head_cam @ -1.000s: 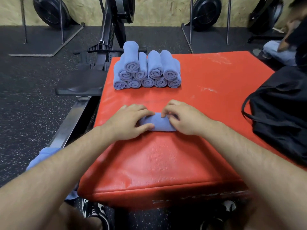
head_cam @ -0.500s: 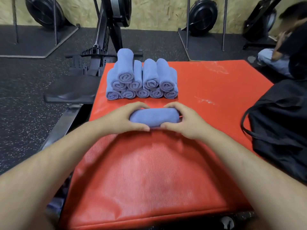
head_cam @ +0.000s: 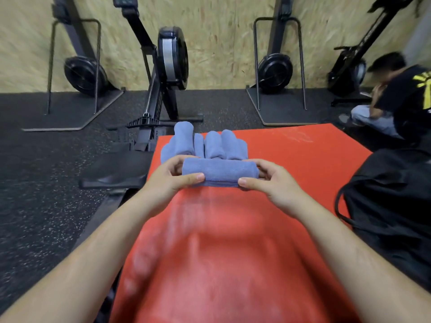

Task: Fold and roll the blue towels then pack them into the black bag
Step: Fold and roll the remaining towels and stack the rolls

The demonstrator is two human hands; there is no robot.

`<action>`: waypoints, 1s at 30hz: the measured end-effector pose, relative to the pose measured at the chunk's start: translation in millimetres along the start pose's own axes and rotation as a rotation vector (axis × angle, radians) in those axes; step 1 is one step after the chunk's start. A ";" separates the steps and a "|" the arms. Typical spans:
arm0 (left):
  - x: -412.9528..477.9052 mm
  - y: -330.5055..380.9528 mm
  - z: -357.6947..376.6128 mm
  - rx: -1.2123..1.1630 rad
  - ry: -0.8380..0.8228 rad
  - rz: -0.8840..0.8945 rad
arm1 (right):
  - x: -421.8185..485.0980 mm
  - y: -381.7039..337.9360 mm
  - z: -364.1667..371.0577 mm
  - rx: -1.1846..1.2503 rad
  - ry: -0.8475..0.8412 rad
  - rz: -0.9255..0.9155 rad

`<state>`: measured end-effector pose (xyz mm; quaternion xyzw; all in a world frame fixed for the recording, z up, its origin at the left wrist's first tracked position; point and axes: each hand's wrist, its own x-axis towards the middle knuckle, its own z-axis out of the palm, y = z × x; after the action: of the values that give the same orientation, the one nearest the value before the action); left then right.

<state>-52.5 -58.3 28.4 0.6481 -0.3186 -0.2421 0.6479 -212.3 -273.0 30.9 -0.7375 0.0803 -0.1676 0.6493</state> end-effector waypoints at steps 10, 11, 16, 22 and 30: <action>-9.6 -7.4 -1.0 0.102 0.132 -0.002 | -12.9 2.9 30.0 -0.217 0.182 -0.148; -10.6 -8.1 3.2 0.194 0.217 0.009 | -13.3 6.0 33.7 -0.364 0.251 -0.249; -19.8 0.6 39.4 0.169 0.304 -0.053 | -12.9 19.4 58.1 -0.941 0.362 -0.618; -21.5 0.7 50.0 -0.361 0.183 -0.126 | -10.2 23.5 67.3 -0.950 0.216 -0.677; -9.9 -2.3 35.9 -0.386 0.148 -0.020 | -10.6 4.5 85.3 -0.128 0.326 -0.246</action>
<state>-85.1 -75.9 23.6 0.5312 -0.2114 -0.2568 0.7792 -191.7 -190.6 16.4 -0.7444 0.1042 -0.3573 0.5544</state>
